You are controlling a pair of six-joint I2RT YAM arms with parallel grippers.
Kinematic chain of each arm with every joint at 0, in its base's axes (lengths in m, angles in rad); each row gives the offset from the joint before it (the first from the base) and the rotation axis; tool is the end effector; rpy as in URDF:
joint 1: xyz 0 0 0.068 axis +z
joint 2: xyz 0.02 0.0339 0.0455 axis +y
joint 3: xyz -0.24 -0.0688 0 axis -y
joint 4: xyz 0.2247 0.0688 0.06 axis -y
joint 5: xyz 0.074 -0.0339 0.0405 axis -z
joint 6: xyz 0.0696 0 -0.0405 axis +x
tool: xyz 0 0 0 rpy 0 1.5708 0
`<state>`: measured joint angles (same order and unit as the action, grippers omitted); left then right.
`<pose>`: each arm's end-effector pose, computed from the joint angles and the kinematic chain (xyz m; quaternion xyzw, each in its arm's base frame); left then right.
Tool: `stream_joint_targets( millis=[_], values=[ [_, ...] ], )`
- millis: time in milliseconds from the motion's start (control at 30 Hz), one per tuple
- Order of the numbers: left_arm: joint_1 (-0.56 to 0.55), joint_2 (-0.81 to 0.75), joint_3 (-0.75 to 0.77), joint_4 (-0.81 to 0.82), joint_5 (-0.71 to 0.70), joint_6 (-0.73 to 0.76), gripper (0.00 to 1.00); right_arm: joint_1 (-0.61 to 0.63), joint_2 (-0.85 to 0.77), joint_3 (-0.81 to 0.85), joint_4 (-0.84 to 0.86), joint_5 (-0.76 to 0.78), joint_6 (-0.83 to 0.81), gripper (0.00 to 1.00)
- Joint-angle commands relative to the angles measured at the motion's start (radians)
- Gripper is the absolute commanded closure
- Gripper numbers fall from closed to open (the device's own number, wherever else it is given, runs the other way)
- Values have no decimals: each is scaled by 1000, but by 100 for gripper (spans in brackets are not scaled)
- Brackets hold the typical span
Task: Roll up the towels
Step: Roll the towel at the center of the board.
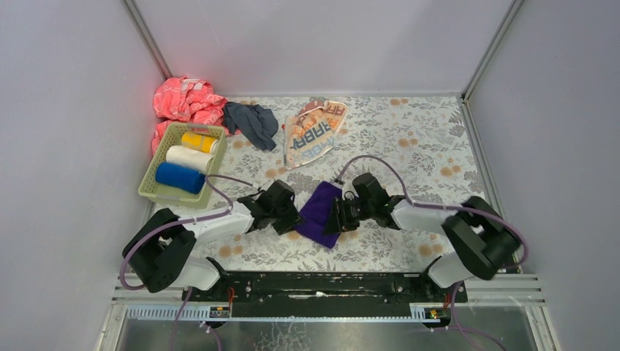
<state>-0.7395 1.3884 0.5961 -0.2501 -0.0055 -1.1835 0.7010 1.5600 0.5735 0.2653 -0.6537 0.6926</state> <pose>0.1845 -0.1678 0.1077 -0.2132 0.9415 -0.2126 0.1516 0.1932 0.2184 0.1138 -0.1359 0.8623 0.4748 0.1116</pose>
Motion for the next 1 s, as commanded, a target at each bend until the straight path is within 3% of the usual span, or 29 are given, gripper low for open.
stream_joint_targets(
  millis=[0,167,400,733,967],
  values=[
    [-5,53,-11,-24,-39,48,60,37,-196,69,-245,252,-180,58],
    [-4,68,-3,-30,-36,55,59,198,-309,139,-379,522,-314,46],
    [-5,65,4,-46,-47,62,59,394,-268,185,-377,645,-433,45],
    [7,65,0,-64,-57,76,58,440,-92,209,-411,787,-474,43],
    [90,25,-20,-100,-62,126,58,515,58,267,-424,833,-497,43]
  ],
)
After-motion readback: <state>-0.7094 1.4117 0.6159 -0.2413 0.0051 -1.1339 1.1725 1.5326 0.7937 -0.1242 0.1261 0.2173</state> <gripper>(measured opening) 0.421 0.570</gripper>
